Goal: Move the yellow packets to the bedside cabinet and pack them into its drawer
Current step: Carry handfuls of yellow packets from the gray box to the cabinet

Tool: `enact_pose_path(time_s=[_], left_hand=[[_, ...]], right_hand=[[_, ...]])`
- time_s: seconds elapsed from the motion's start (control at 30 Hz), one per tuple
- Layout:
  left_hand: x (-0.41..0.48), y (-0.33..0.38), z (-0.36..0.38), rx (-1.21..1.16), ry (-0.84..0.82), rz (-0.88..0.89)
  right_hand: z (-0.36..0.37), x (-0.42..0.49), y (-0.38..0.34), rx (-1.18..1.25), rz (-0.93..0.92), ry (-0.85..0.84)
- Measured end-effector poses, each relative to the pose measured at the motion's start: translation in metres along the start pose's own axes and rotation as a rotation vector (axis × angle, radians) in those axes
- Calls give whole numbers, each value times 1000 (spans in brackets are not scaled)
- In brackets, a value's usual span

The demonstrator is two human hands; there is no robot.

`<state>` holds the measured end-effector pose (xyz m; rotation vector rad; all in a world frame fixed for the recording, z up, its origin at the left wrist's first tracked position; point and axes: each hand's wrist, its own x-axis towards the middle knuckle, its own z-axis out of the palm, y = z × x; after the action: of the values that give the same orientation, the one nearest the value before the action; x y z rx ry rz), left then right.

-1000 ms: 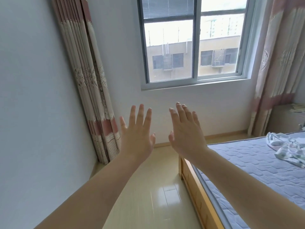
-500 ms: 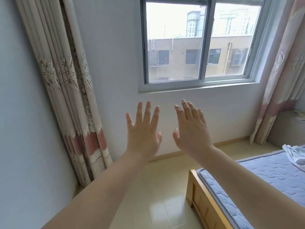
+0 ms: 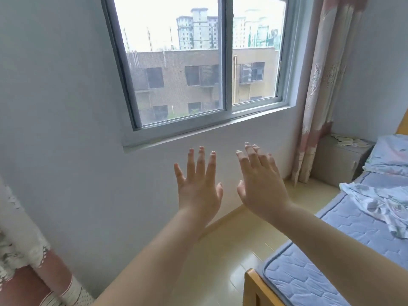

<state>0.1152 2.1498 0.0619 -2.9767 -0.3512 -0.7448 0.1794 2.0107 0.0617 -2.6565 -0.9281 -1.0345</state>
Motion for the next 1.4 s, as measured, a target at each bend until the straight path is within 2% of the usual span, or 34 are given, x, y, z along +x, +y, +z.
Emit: enact_pose_path(time_s=[0.13,0.33,0.57,0.73,0.9,1.07,1.4], left_hand=[[108,-13,51,-27,-31,29],[252,-35,117,-49,-17,114],[424,-45,212,-56,29,304],[567,-17,270,-139,70,458],[675,50,323,-230,65,594],[752,145,383,-270,28,711],[905,383,493,-376,-12,806]], right_hand=[[76,89,27,-17,25,-42],[173,205,70,-31,91,4],[291,312,149,-158,198,40],[347,395,221,-267,317,55],[393,438,302,-329,472,15],[432,448,405,-395,590,6],[507,476,686,-424,733,-51]])
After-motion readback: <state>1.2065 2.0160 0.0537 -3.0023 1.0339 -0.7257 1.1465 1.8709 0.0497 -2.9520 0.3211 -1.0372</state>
